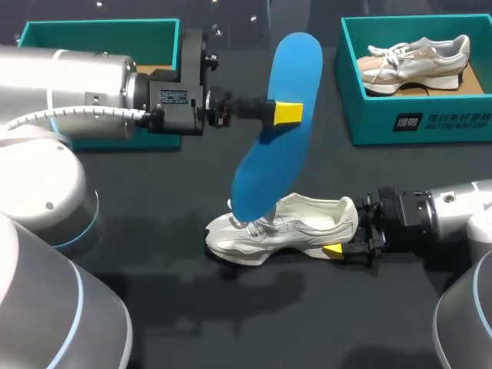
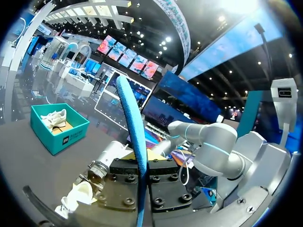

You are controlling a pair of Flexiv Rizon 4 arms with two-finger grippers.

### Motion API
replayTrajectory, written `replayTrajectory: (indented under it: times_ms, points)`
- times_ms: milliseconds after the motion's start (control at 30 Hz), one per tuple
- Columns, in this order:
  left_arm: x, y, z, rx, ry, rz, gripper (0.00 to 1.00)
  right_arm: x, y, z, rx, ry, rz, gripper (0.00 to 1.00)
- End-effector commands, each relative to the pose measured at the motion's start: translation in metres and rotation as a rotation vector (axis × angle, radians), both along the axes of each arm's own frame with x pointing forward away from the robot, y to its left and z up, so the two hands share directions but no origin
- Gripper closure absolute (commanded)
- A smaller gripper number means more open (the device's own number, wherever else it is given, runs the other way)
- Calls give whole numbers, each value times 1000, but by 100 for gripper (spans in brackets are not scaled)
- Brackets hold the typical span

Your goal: Take the shoe out of the shoebox, open the shoe tongue, remove and reinsert the insole, then place the shoe into the shoebox

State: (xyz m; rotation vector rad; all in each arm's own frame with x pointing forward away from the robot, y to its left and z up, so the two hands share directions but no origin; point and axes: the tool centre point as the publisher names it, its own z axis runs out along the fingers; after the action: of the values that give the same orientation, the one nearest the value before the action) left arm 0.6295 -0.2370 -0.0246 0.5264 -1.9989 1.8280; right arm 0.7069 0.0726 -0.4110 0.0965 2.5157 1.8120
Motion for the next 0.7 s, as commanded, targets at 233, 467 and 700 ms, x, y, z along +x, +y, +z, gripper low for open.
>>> replayTrajectory:
  times_ms: [233,467,700]
  points:
    - [-6,10,-5,-24,-3,4,100,0,1,0,-3,0,-1,100]
    - [-5,10,-8,-45,8,21,100,0,1,0,-3,0,-1,100]
    - [-5,10,-8,-45,8,21,100,0,1,0,-3,0,-1,100]
